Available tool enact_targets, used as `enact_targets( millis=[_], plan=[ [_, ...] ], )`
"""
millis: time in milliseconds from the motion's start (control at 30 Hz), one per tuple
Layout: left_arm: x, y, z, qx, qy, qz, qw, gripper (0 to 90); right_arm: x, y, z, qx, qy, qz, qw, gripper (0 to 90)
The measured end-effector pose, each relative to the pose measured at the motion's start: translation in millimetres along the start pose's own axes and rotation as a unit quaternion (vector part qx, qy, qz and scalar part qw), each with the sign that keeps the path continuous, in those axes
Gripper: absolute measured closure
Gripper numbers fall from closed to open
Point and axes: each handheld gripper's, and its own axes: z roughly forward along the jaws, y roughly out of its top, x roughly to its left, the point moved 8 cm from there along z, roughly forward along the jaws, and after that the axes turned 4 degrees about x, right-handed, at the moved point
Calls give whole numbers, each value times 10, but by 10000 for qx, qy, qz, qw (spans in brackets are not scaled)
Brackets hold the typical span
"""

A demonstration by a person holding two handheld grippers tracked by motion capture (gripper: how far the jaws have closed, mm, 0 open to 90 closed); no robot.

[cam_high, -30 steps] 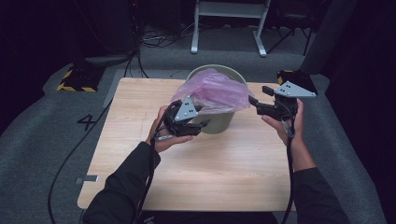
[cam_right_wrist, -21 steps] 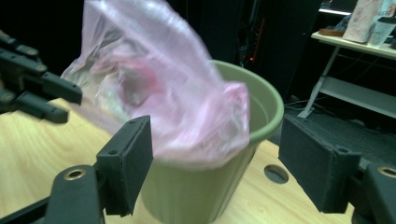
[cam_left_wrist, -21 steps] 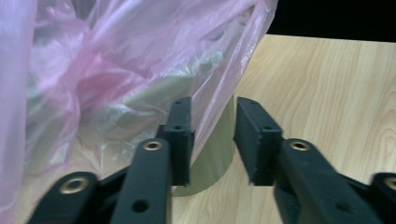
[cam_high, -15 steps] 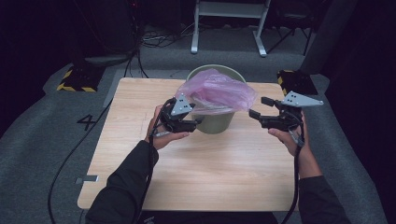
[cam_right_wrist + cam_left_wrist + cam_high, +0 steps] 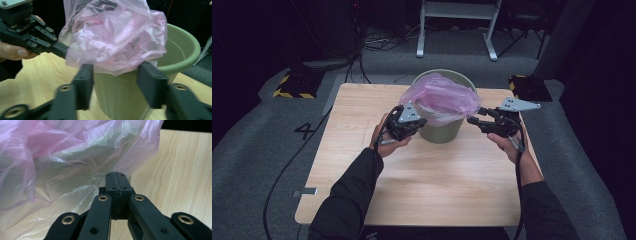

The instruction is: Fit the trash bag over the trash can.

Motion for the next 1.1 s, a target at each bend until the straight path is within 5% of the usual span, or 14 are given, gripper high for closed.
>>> enact_targets(
  millis=[200,667,833,967,1000,1100],
  plan=[
    [20,-40,57,50,-16,-39,10000,899,8,-58,23,-5,-109,-185,9998,875],
    [42,-181,167,189,-110,-105,9997,892,-192,-369,186,560,-591,-16,9967,900],
    [78,-185,40,-214,-195,-347,9990,687,-265,-472,217,589,-674,257,9957,900],
    [121,-152,-168,-624,-219,-580,9961,421,-318,-513,191,583,-771,340,9947,886],
    [131,-140,-230,-728,-181,-602,9954,370,-322,-508,177,574,-796,317,9947,856],
    [168,-94,-401,-977,-54,-675,9929,257,-317,-445,116,398,-840,281,9953,558]
  ],
)
